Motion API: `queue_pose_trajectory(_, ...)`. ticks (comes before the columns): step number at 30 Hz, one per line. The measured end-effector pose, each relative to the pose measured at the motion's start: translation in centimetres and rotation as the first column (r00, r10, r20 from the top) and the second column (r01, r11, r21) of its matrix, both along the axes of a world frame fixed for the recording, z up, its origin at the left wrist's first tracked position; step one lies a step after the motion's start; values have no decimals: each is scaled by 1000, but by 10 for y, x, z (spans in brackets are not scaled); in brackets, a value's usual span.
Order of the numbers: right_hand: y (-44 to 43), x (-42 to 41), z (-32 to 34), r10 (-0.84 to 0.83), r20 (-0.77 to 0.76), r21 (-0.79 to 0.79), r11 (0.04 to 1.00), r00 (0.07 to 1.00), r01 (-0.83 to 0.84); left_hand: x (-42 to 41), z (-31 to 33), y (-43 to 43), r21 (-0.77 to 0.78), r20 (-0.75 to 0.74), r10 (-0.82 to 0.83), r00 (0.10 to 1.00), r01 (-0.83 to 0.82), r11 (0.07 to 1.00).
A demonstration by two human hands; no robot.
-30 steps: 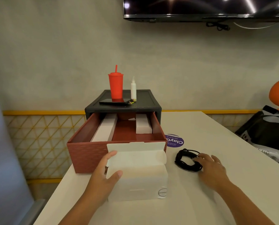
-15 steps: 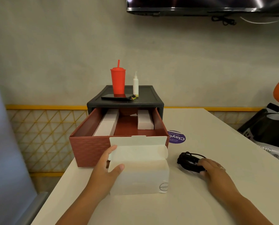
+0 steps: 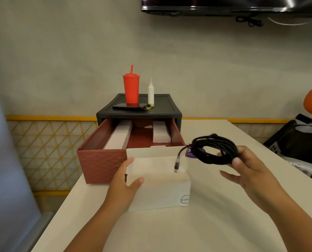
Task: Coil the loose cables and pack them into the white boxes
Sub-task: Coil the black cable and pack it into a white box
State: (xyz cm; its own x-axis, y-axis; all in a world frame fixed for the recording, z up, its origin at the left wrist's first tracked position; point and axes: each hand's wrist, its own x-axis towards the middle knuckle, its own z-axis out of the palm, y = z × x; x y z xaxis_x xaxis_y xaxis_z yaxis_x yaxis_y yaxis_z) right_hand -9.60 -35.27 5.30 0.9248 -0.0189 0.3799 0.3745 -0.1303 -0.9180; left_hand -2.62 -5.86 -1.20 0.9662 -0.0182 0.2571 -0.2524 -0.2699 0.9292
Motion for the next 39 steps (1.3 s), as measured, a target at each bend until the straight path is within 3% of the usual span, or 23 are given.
queue_pose_trajectory(3, 29, -2, 21, -26, 14, -200, 979, 1000, 28, 0, 0, -2, -2, -12, -4, 1000, 3, 1000)
queue_pose_trajectory(6, 50, 3, 29, -100, 67, -532, 838, 993, 121, 0, 0, -2, -9, -23, -12, 1000, 11, 1000)
queue_pose_trajectory(8, 63, 3, 33, -118, 48, -623, 773, 992, 122, 1, -1, -1, -27, -21, -24, 999, 23, 999)
queue_pose_trajectory(22, 124, 37, 23, -144, -108, -840, 543, 984, -13, 5, -8, 7, -72, -24, -101, 995, 99, 993)
queue_pose_trajectory(29, 124, 61, 7, -172, -279, -814, 564, 945, -138, 5, -6, 8, -94, -21, -135, 991, 133, 987)
queue_pose_trajectory(33, 124, 69, 7, -168, -315, -832, 523, 934, -186, 7, -4, 10, -63, -14, -149, 989, 148, 987)
queue_pose_trajectory(39, 146, 65, 1, -180, -177, -943, 314, 968, -114, 5, -4, 10, -63, 26, -161, 987, 163, 985)
